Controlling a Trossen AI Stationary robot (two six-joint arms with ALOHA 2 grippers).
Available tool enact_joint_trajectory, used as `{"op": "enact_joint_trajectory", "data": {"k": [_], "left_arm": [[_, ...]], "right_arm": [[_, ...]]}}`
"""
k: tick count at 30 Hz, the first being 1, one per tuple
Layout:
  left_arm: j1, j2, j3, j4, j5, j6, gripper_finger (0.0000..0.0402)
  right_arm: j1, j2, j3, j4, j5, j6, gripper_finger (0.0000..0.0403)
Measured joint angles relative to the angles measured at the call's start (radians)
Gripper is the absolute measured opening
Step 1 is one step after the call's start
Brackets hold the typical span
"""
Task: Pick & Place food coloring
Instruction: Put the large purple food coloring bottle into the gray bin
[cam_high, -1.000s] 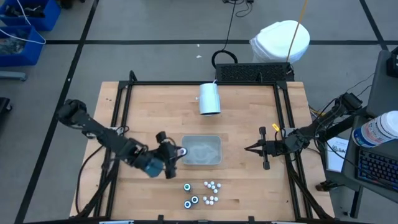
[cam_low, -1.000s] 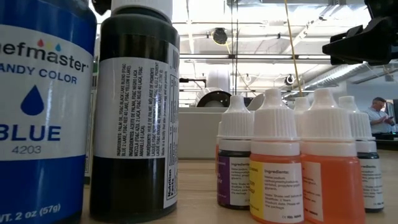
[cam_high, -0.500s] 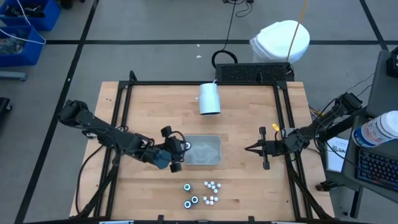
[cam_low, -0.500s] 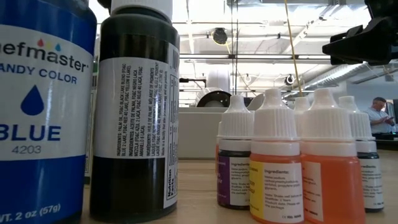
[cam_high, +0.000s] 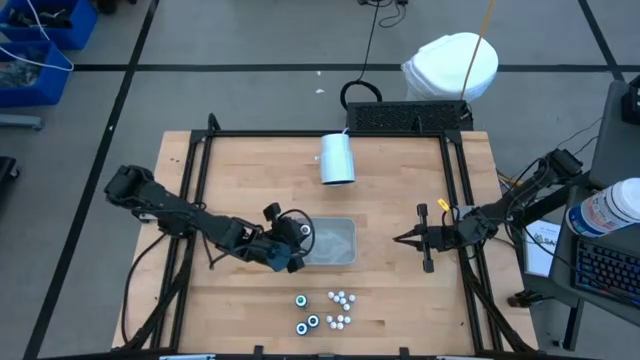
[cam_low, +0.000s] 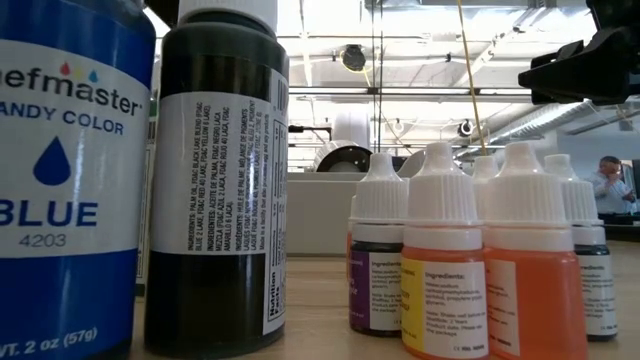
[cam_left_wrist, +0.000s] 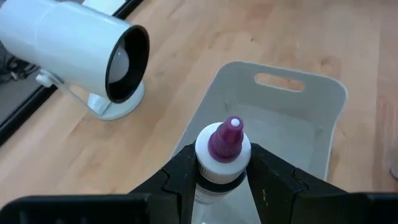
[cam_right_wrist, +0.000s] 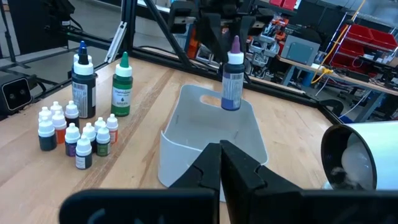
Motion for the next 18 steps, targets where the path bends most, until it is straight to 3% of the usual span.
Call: {"op": "enact_joint_trajectory", "data": {"k": [7, 18], "left_arm": [[-0.001, 0.0, -0.003, 0.005, -0.012, -0.097, 0.0129], [-0.007, 0.0, -0.11, 0.064, -0.052, -0.167, 0.0129]], "right_arm": [[0.0, 0.0, 0.0, 0.0, 0.0, 0.0, 0.0], [0.0, 0.0, 0.0, 0.0, 0.0, 0.002, 0.0]]}}
